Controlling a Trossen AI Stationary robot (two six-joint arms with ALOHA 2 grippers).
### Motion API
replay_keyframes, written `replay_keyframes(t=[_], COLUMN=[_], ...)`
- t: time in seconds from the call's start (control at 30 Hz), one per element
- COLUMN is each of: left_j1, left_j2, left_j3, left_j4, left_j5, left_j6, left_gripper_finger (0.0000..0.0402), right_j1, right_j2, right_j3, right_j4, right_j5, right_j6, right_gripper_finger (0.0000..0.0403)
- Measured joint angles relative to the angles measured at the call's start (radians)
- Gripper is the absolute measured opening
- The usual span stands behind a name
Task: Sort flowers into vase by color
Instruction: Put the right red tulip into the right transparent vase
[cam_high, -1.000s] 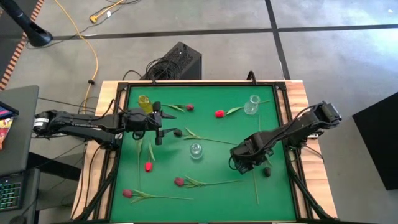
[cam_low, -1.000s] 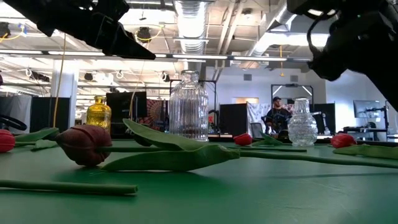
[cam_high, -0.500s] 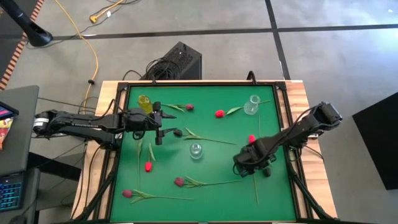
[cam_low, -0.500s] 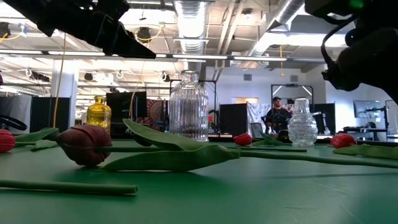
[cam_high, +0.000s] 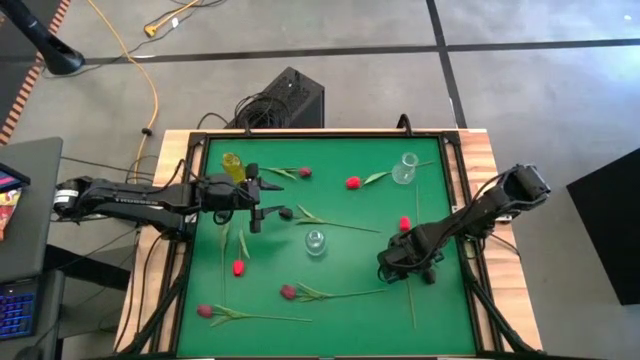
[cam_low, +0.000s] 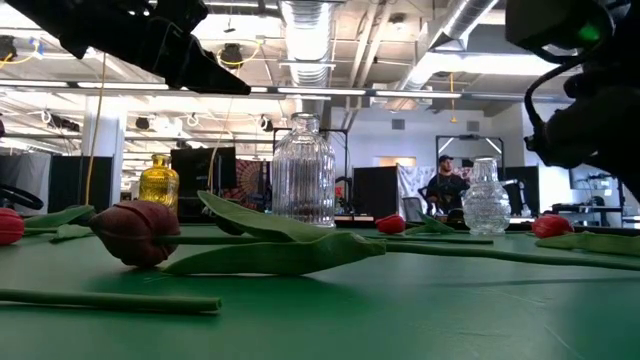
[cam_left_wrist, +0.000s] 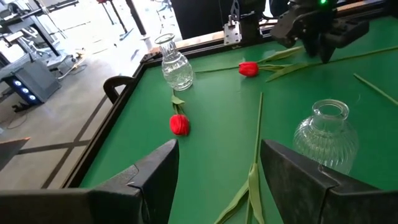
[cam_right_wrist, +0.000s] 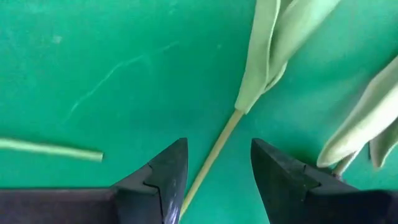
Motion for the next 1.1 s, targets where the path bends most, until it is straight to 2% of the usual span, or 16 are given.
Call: replay_keyframes(t=[0.23,0.33,0.47,0.77,0.93,1.1], left_j1=[0.0,0.0,0.0,0.0,0.0,0.0], left_j2=[0.0,0.0,0.0,0.0,0.0,0.0], left_j3=[0.0,0.0,0.0,0.0,0.0,0.0], left_j4=[0.0,0.0,0.0,0.0,0.0,0.0], left_j5=[0.0,0.0,-0.002,-0.003,-0.003,-0.003], left_j6=[0.001,0.007,0.017,0.017,0.017,0.006], left_gripper_finger=[0.0215,0.0215,0.0215,0.0215,0.0215,0.0215], right_j1=[-0.014,-0.026,-0.038,-0.04,-0.054,-0.068], right_j2=[0.0,-0.002,-0.001,-0.001,-0.018,-0.102], right_j3=[-0.044,-0.052,-0.052,-0.044,-0.008,0.006], right_j4=[0.021,0.033,0.055,0.061,0.063,0.051], right_j5=[0.014,0.018,0.022,0.046,0.137,0.269], right_j6=[0.019,0.019,0.019,0.018,-0.037,-0.086], right_gripper_finger=[0.0202,0.0189,0.0146,0.0017,0.0025,0.0017])
